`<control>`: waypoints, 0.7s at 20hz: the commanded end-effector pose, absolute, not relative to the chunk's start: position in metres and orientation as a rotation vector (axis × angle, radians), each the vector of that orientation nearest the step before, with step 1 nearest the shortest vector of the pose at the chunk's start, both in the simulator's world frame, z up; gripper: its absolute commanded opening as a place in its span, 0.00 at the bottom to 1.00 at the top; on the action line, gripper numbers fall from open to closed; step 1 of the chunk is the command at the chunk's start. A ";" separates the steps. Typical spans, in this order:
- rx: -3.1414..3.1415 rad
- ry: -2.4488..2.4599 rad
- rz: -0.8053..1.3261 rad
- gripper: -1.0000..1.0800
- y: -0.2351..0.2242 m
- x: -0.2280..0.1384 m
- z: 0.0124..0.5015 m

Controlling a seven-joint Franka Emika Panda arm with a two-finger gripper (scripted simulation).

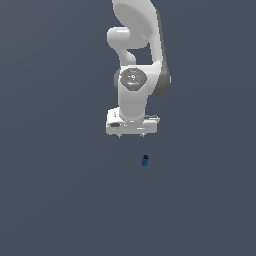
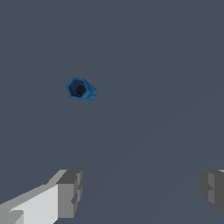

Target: Pick up the object and move it to a goal position.

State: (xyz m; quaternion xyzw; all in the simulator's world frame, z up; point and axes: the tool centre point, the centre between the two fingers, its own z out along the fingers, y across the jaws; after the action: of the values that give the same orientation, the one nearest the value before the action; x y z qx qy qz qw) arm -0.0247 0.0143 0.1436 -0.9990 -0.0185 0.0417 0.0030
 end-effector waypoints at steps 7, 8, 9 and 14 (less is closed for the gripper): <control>-3.133 -0.056 0.131 0.96 0.015 -0.024 0.143; -3.133 -0.050 0.130 0.96 0.015 -0.024 0.143; -3.133 -0.042 0.129 0.96 0.016 -0.023 0.142; -3.135 0.024 0.117 0.96 0.022 -0.016 0.138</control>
State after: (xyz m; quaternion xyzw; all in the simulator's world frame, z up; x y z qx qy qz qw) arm -0.0179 0.0195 0.1396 -0.9993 0.0009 0.0383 0.0022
